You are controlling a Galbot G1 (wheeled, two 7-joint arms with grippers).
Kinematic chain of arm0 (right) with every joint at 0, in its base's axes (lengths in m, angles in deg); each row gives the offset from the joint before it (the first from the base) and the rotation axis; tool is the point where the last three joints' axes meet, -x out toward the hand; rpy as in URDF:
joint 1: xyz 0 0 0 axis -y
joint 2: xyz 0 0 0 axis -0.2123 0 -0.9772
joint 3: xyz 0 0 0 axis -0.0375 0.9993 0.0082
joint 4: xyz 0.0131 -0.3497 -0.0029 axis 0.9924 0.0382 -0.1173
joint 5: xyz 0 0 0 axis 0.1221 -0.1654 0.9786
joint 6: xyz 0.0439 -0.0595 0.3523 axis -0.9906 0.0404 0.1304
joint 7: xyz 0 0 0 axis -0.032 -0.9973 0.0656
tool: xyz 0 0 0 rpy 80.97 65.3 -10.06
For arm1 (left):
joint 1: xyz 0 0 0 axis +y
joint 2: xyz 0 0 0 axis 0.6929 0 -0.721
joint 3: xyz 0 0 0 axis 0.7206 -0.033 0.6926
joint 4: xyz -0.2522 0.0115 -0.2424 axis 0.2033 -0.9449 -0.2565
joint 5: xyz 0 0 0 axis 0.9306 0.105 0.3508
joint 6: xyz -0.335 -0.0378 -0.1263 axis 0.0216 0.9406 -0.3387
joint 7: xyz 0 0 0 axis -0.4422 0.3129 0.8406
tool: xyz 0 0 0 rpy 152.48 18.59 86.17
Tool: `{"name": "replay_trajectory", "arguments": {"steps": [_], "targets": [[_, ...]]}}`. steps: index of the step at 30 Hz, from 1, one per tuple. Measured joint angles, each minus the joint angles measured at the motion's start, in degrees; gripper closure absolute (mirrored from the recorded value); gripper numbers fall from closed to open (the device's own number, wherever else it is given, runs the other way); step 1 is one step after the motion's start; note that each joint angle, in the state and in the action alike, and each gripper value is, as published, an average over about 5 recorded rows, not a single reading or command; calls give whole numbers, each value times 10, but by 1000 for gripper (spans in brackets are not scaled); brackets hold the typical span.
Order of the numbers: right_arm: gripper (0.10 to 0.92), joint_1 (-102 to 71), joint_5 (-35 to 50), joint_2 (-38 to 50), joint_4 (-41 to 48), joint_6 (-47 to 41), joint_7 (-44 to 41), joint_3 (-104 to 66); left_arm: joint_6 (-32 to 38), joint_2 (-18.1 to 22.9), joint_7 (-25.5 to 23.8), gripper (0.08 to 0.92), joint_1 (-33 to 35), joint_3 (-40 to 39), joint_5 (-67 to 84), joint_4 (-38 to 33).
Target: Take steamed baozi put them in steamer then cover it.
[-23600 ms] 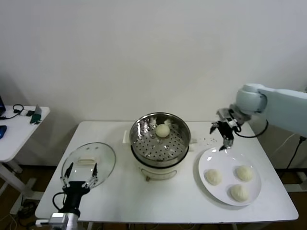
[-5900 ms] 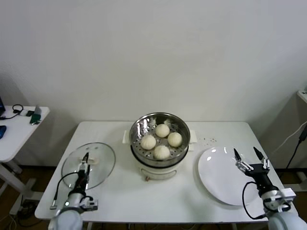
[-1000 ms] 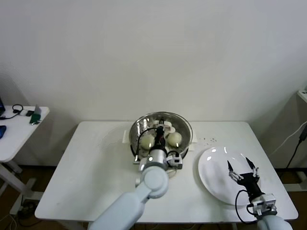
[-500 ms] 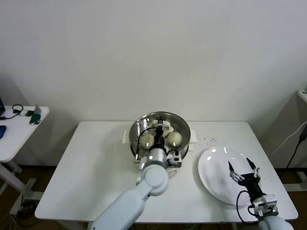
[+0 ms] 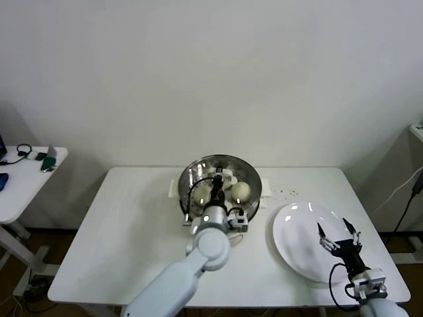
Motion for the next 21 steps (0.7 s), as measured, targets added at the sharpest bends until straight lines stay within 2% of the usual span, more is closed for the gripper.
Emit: {"name": "replay_trajectory", "arguments": {"steps": [10, 13, 21], "targets": [[203, 1, 0, -2, 1, 0, -6, 1, 0, 3, 10, 840, 9, 9, 3, 2], [203, 1, 1, -1, 1, -1, -8, -1, 0, 1, 13, 787, 13, 9, 11, -2], [203, 0, 12, -2, -2, -13, -8, -3, -1, -12, 21, 556, 23, 5, 35, -32]]}}
